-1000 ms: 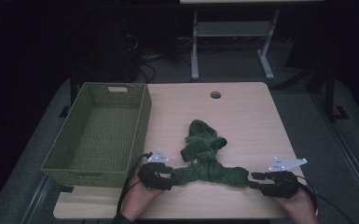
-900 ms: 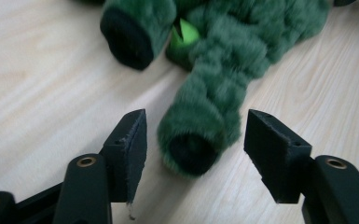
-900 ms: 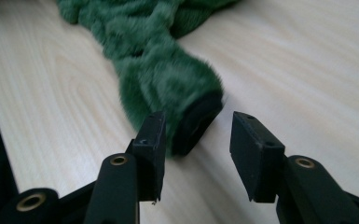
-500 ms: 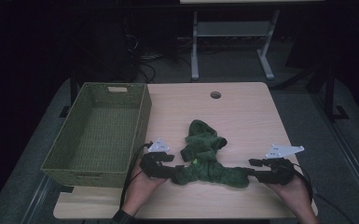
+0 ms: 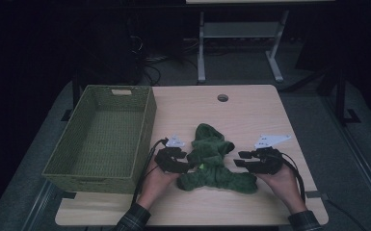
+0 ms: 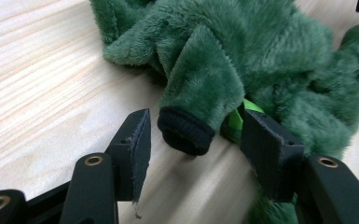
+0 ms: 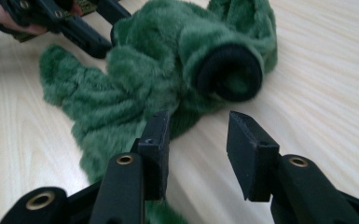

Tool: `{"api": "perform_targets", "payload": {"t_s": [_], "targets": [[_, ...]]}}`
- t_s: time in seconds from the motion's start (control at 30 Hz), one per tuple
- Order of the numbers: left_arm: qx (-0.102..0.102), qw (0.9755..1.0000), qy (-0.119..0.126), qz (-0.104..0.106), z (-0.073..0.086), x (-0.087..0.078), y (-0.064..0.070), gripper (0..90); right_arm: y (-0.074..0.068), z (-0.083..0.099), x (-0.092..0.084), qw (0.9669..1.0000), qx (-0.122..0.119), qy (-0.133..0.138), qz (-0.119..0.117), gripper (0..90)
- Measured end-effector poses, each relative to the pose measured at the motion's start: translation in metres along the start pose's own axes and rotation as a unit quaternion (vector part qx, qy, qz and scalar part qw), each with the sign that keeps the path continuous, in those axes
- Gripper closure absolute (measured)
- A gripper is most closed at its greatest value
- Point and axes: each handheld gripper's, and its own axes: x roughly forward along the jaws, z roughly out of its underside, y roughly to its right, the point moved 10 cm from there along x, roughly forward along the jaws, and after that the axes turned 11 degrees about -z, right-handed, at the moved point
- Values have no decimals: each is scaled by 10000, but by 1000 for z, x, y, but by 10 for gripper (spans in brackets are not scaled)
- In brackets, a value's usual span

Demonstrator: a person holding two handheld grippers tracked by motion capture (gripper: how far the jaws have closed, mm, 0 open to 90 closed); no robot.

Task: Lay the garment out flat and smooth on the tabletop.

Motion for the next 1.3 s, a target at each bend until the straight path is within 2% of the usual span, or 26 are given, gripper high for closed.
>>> {"api": "perform_targets", "payload": {"t_s": [0.13, 0.17, 0.33, 0.4, 0.5, 0.6, 0.7, 0.77, 0.97, 1.07, 1.1, 1.17, 1.27, 1.3], "targets": [[12, 10000, -28, 21, 1, 5, -1, 430, 4, -4, 10, 10000, 18, -37, -10, 597], [8, 10000, -23, 30, 1, 6, -1, 435, 4, -4, 11, 10000, 84, -43, -18, 600], [88, 10000, -6, 45, 0, 8, -2, 504, 8, -11, 23, 10000, 46, 3, -72, 617], [48, 10000, 15, 50, 0, 10, -2, 535, 8, -13, 27, 10000, 44, -6, -87, 627], [87, 9999, -18, 91, 0, 11, -4, 638, 8, -15, 32, 10000, 45, 19, -86, 718], [95, 9999, 31, 91, -2, 11, -5, 751, 9, -15, 34, 10000, -53, -10, -46, 811], [116, 9999, 24, 77, -4, 10, -5, 790, 9, -15, 31, 9999, -116, -33, 22, 857], [147, 9999, 68, 22, -8, 7, -6, 795, 10, -18, 25, 9998, -148, 49, 82, 865], [170, 9993, 291, -167, -26, -3, -17, 803, 14, -21, 5, 9993, -144, 221, 264, 875], [181, 9985, 400, -318, -34, -6, -23, 810, 20, -19, -3, 9990, -138, 204, 366, 878], [254, 9980, 411, -418, -36, -5, -27, 812, 22, -18, -5, 9991, -141, 163, 378, 879], [259, 9978, 406, -461, -38, -3, -29, 814, 25, -15, -7, 9992, -82, 152, 369, 880], [386, 9973, 315, -543, -37, 6, -31, 814, 32, -7, -2, 9991, 22, -15, 422, 880], [366, 9974, 276, -547, -35, 9, -31, 814, 34, -5, 0, 9991, 38, -64, 426, 880]]}}
